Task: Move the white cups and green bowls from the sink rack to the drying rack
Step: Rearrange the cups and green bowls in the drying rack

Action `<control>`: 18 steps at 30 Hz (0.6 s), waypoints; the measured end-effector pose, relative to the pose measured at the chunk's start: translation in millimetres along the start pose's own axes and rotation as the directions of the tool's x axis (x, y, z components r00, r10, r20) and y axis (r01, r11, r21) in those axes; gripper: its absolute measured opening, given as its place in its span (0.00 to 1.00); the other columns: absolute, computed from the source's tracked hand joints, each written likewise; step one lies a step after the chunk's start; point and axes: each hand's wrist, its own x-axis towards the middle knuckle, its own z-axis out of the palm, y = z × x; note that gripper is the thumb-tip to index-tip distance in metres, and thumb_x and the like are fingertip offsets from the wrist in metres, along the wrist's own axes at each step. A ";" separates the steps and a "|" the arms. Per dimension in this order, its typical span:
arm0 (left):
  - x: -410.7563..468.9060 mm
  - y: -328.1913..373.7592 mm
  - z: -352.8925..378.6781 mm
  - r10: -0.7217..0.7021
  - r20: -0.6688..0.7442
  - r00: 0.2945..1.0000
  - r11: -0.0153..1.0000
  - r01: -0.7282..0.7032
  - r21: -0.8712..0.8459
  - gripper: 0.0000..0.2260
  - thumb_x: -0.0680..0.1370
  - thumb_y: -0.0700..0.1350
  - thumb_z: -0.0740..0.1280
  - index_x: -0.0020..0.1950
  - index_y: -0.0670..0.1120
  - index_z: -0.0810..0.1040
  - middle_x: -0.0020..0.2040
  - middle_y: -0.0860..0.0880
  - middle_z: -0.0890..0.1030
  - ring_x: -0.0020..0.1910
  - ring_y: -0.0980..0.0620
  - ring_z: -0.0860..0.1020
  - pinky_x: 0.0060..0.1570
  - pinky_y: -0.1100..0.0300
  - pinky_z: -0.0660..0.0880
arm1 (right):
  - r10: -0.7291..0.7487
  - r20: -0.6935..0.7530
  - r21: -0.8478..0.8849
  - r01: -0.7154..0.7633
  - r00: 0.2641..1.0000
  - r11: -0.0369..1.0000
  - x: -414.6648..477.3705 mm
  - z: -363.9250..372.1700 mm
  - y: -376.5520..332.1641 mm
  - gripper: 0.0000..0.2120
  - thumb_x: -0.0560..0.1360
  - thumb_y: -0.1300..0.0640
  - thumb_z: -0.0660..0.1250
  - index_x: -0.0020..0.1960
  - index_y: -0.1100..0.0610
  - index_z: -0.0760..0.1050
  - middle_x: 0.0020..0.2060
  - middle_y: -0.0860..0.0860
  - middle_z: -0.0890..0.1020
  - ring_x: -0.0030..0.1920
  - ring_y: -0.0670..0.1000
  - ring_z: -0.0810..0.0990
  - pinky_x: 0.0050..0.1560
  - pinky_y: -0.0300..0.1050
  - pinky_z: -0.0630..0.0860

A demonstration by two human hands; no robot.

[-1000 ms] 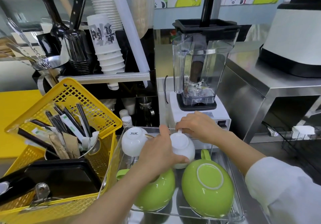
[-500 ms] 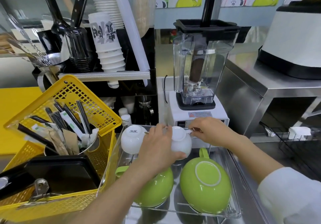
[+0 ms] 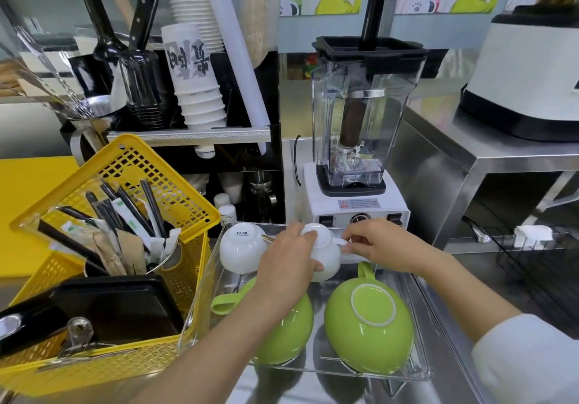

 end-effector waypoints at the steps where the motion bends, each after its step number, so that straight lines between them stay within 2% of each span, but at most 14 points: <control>1: -0.6 -0.7 0.1 0.011 -0.001 1.000 1.000 -0.011 -0.008 0.18 0.74 0.46 0.68 0.61 0.44 0.72 0.63 0.47 0.70 0.62 0.45 0.69 0.55 0.51 0.70 | 0.008 -0.004 0.008 -0.007 1.000 1.000 -0.1 0.3 0.5 0.08 0.76 0.51 0.62 0.50 0.54 0.76 0.38 0.49 0.77 0.38 0.49 0.72 0.42 0.47 0.71; 3: -2.6 -1.4 -1.6 0.025 -0.010 1.000 1.000 -0.026 -0.009 0.19 0.74 0.47 0.68 0.64 0.45 0.72 0.66 0.47 0.68 0.65 0.46 0.67 0.60 0.53 0.68 | 0.027 -0.015 0.031 -0.026 1.000 0.999 -1.2 0.3 1.3 0.10 0.76 0.50 0.62 0.53 0.53 0.75 0.35 0.45 0.75 0.36 0.46 0.72 0.42 0.46 0.71; 5: -5.0 -1.4 -8.1 0.019 -0.064 0.998 0.999 -0.021 -0.027 0.20 0.75 0.50 0.66 0.66 0.46 0.71 0.68 0.48 0.67 0.67 0.47 0.64 0.64 0.56 0.63 | 0.043 -0.039 0.057 -0.041 0.998 0.998 -3.9 -0.5 3.5 0.11 0.75 0.51 0.63 0.56 0.53 0.75 0.39 0.47 0.77 0.39 0.47 0.74 0.44 0.45 0.72; 7: -9.7 0.9 -16.9 0.016 -0.132 0.991 0.999 -0.022 -0.049 0.20 0.76 0.53 0.64 0.66 0.48 0.71 0.67 0.49 0.69 0.66 0.48 0.66 0.64 0.57 0.62 | 0.062 -0.082 0.122 -0.052 0.995 0.991 -8.2 -2.4 7.8 0.10 0.75 0.54 0.64 0.56 0.52 0.75 0.43 0.48 0.78 0.43 0.49 0.75 0.45 0.42 0.72; 10: -28.3 16.1 -22.8 0.055 -0.118 0.991 0.995 -0.064 -0.072 0.23 0.76 0.59 0.60 0.65 0.48 0.71 0.62 0.50 0.73 0.62 0.48 0.70 0.58 0.56 0.66 | 0.083 -0.160 0.283 -0.035 0.984 0.958 -17.1 -7.2 15.1 0.11 0.74 0.61 0.65 0.53 0.50 0.78 0.44 0.48 0.81 0.43 0.43 0.76 0.44 0.34 0.70; 12: -44.7 32.3 -19.3 0.124 -0.124 0.985 0.992 -0.128 -0.022 0.29 0.72 0.66 0.54 0.61 0.47 0.74 0.58 0.48 0.77 0.57 0.46 0.74 0.54 0.53 0.70 | 0.072 -0.167 0.340 -0.011 0.983 0.940 -26.6 -11.7 17.6 0.14 0.73 0.68 0.64 0.49 0.51 0.80 0.42 0.48 0.81 0.40 0.39 0.76 0.42 0.29 0.69; 14: -56.3 45.6 -11.6 0.178 -0.110 0.978 0.984 -0.174 0.044 0.34 0.68 0.70 0.49 0.56 0.46 0.75 0.52 0.48 0.78 0.52 0.45 0.76 0.51 0.52 0.71 | 0.041 -0.119 0.341 0.002 0.992 0.940 -35.9 -15.6 17.3 0.16 0.72 0.71 0.62 0.46 0.51 0.80 0.41 0.46 0.81 0.42 0.41 0.76 0.42 0.27 0.69; 18: -65.4 59.1 7.8 0.151 -0.080 0.985 0.984 -0.142 0.103 0.37 0.61 0.77 0.51 0.46 0.46 0.75 0.43 0.50 0.76 0.41 0.48 0.76 0.39 0.55 0.75 | 0.005 -0.005 0.282 -0.003 1.000 0.959 -46.0 -13.4 17.4 0.18 0.72 0.71 0.61 0.48 0.51 0.81 0.43 0.41 0.78 0.43 0.44 0.76 0.41 0.25 0.67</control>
